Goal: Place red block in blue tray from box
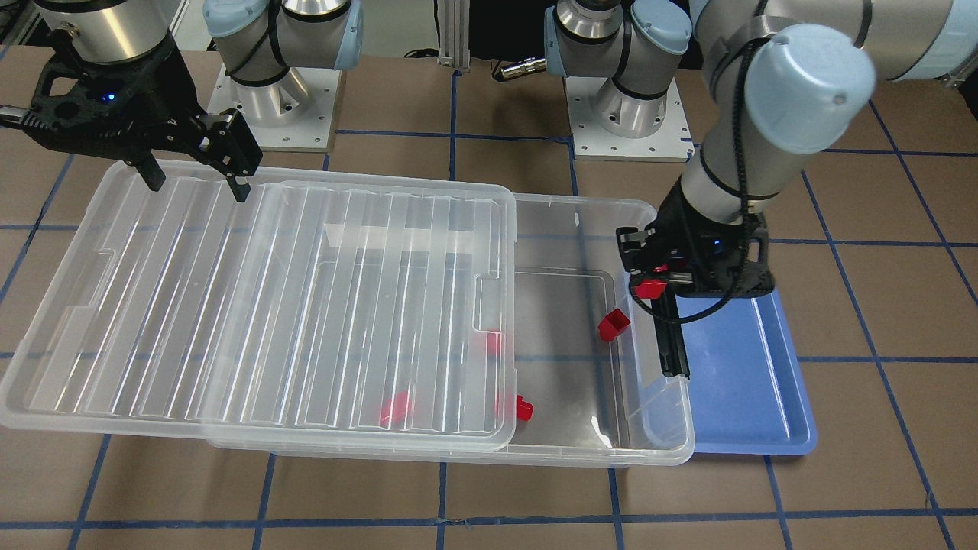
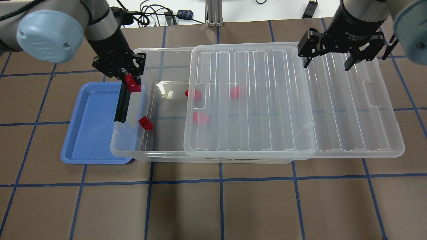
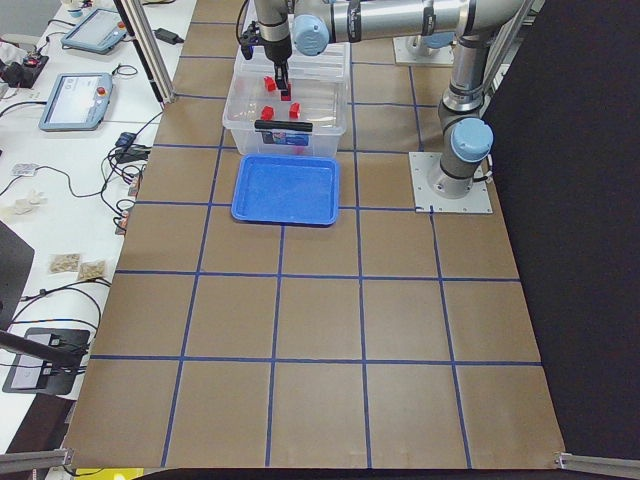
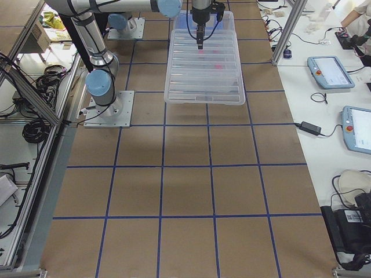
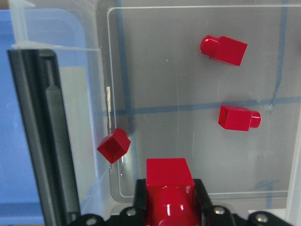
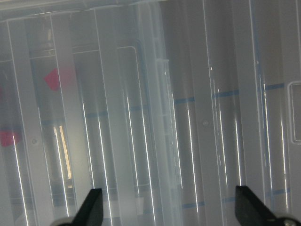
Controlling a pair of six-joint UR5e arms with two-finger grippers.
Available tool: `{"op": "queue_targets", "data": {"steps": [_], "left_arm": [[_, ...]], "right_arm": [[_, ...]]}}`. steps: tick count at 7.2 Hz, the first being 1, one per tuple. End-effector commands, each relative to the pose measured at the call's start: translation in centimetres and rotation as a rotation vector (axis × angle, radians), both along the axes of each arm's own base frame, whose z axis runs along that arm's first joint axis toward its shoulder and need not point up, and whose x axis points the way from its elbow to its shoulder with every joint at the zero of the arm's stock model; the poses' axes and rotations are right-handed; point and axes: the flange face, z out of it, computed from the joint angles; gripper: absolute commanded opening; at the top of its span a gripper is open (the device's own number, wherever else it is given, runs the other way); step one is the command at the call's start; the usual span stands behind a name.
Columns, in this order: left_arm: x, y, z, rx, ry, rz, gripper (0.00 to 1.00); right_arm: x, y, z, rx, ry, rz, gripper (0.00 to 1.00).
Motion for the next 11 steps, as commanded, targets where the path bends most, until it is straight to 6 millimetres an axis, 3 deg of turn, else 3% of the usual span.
{"op": "queue_targets", "data": {"steps": [1,3,4,7,11], "left_arm": [[7.4,-0.1,1.5,0.0,-0.014,0.029,0.0],[14.8,0.2,-0.1,0.028,-0.002,0.007,0.0],[17.1,0.4,-1.9,0.052,0.013,0.015,0.0],[17.7,0.5,-8.6,0.039,0.019,-0.064,0.0],[18.9,-0.2,-15.1,0.065,0.033,-0.089,0.0]], "right_arm": [[0.0,0.0,0.0,0.001,0.0,0.0,1.0],[0.1,0.0,-0.1,0.003,0.0,0.003,1.0],[0.1,0.0,-0.1,0.004,-0.001,0.001,1.0],[0.1,0.0,-0.1,0.004,-0.002,0.003,1.0],[0.0,-0.1,-0.1,0.0,0.0,0.004,1.0]]}}
